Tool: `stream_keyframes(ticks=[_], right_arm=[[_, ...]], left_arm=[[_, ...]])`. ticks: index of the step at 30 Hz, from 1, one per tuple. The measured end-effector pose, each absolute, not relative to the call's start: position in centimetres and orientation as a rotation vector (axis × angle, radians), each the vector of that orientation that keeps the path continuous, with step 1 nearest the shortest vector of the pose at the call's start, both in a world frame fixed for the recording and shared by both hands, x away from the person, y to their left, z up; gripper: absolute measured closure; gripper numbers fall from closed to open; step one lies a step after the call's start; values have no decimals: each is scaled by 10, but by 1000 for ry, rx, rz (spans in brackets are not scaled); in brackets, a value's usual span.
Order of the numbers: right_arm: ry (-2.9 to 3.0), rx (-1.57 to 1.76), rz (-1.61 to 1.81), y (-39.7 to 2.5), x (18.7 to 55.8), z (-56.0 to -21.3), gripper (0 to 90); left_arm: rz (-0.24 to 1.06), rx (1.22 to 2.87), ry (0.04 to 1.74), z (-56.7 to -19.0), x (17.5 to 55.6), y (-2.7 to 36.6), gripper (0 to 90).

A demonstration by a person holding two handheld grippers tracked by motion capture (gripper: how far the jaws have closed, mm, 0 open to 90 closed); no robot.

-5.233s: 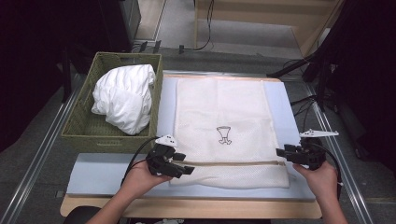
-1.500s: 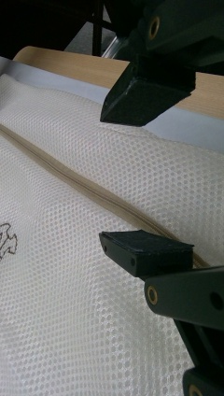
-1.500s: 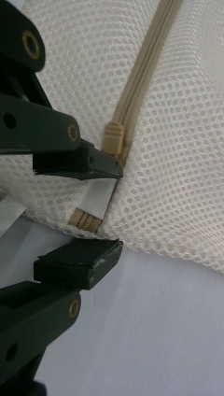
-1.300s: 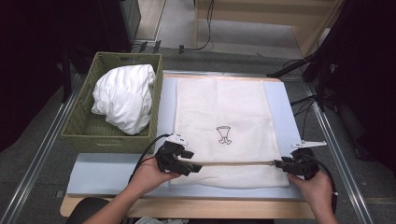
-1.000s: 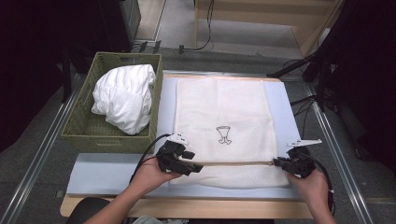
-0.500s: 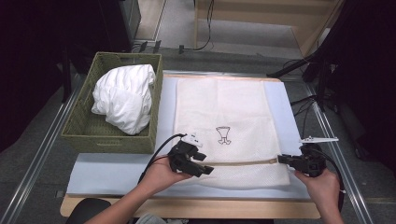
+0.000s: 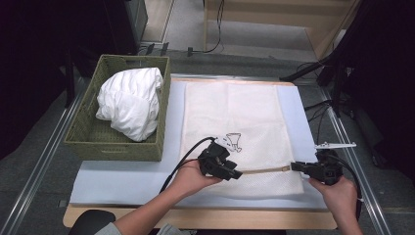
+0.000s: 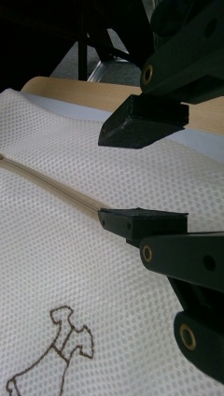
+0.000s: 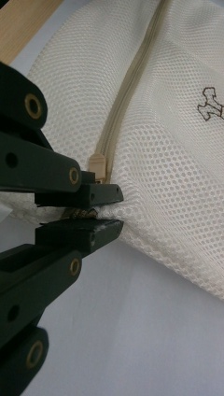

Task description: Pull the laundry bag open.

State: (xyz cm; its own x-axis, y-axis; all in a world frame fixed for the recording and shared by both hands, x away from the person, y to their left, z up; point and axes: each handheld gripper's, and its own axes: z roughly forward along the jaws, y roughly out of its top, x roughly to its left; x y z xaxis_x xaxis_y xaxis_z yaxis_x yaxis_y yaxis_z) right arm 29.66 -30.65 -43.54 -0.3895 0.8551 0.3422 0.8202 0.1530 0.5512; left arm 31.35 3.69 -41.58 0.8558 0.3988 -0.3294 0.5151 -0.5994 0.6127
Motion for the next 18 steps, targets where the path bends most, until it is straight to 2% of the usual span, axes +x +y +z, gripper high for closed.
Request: stream_keyframes(ticks=[3,9,18], right_arm=[[2349,1702,1069,-306,297,-434,841],[2358,1698,1068,-303,297,-434,841],[2363,1684,1060,-303,298,-434,841]], left_arm=[[-232,2289,660,-418,317,30,659],[-254,2285,642,-420,321,16,728],[-245,2300,597,-419,323,-9,744]])
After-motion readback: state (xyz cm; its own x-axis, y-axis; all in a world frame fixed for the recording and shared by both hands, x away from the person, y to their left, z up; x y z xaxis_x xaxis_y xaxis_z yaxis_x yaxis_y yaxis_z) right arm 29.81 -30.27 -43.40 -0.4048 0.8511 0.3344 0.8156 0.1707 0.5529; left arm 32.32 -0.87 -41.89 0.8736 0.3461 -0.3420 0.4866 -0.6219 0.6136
